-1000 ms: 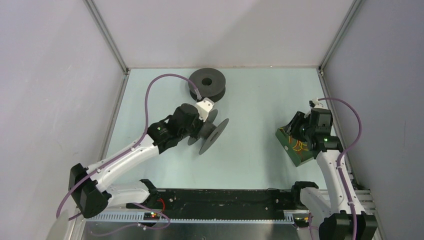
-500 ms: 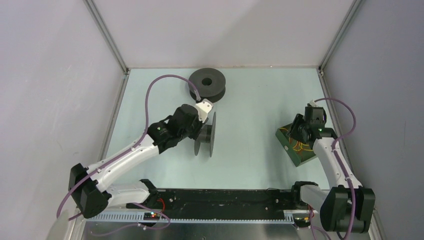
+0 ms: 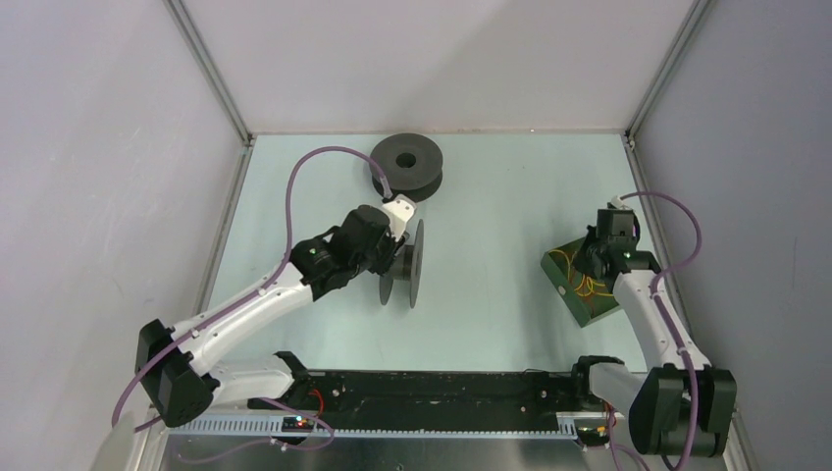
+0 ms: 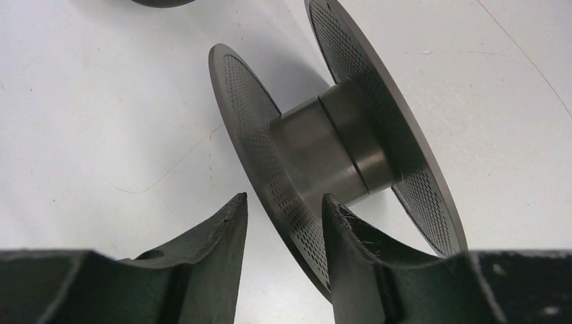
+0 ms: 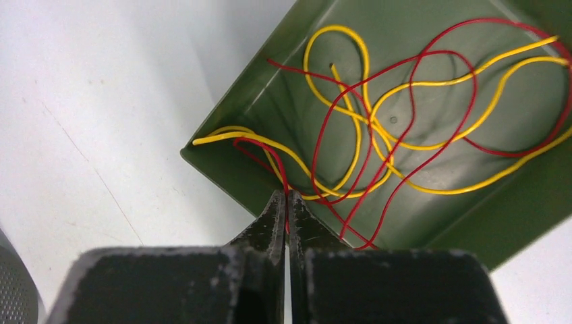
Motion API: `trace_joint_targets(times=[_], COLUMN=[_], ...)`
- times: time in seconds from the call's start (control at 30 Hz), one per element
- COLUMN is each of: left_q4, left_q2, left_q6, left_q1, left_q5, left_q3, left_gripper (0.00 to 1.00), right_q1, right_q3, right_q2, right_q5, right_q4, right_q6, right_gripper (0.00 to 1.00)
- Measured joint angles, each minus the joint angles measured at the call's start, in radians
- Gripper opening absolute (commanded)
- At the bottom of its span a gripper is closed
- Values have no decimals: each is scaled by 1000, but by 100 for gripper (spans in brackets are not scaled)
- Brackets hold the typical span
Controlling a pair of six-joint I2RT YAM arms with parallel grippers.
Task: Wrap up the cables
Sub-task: Move the cable reel to the center of the board.
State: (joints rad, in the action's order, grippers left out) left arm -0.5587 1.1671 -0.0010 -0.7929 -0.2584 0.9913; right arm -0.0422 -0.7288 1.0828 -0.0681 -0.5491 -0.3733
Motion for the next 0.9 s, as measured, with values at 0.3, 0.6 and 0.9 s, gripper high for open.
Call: trace_joint_targets(times=[0.3, 0.6, 0.9], left_q4=[-8, -9, -9], left_q2=[0, -4, -8], left_q6=[-10, -10, -10], left_q1=[0, 0, 0], left_q5=[-12, -12, -8], left_q3=[13, 13, 13], left_gripper=[56, 56, 56], right_q1=[13, 14, 21], right_q3=[-113, -249, -534], right_q2=[-119, -177, -185], right_q5=[-175, -320, -416], right_q4=[-76, -128, -78], right_q6=[-22, 8, 55], right_gripper=[0, 0, 0])
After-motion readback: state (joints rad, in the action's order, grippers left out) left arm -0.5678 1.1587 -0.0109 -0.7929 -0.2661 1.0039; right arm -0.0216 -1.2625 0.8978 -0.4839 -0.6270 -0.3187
